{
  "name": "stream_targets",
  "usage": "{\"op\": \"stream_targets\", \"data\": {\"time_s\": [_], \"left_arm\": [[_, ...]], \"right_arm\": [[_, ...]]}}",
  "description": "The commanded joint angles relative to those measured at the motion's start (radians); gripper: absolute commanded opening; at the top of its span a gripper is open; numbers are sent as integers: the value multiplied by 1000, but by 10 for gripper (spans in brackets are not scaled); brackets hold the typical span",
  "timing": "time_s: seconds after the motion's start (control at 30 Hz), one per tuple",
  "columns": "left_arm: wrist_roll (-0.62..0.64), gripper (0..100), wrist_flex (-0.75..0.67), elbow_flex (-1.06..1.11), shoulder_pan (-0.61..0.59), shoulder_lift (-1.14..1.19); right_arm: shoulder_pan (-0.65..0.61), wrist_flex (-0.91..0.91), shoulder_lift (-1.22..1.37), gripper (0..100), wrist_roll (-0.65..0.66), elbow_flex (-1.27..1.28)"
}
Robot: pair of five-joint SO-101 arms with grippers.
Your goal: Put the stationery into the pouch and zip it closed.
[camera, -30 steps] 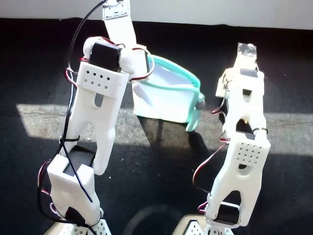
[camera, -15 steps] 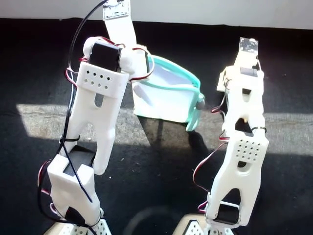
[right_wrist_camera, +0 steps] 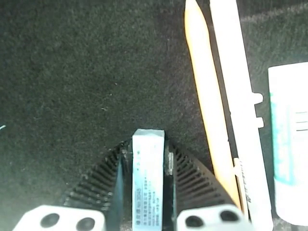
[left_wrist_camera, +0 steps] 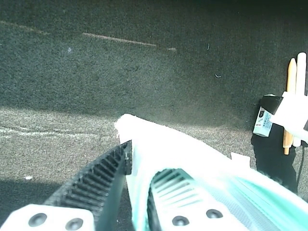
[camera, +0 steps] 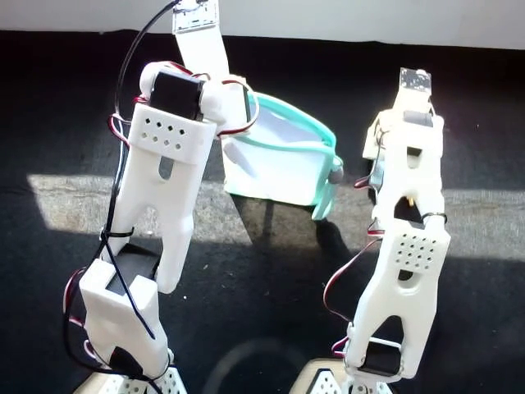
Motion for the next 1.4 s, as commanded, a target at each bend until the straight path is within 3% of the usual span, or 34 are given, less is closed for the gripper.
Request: {"op": "stream_targets", "data": {"time_s": [0.0, 0.3, 0.67, 0.8, 0.9, 1.17, 1.37], "left_arm": [[-8, 11, 2, 2, -13, 36], [-8, 11, 3, 5, -13, 38], [-8, 11, 3, 2, -13, 31], [-8, 10, 5, 5, -13, 31], [-8, 9, 5, 5, -13, 31], [-8, 8, 5, 4, -13, 31], [-8, 8, 5, 5, -13, 31]], "right_arm": [[19, 64, -107, 6, 0, -51], [-18, 433, -283, 6, 0, -42], [-21, 559, -463, 6, 0, -31], [-54, 579, -628, 6, 0, 142], [-50, 467, -748, 6, 0, 386], [-31, -65, -1050, 6, 9, 1227], [-36, -349, -1170, 9, 132, 1563]]}}
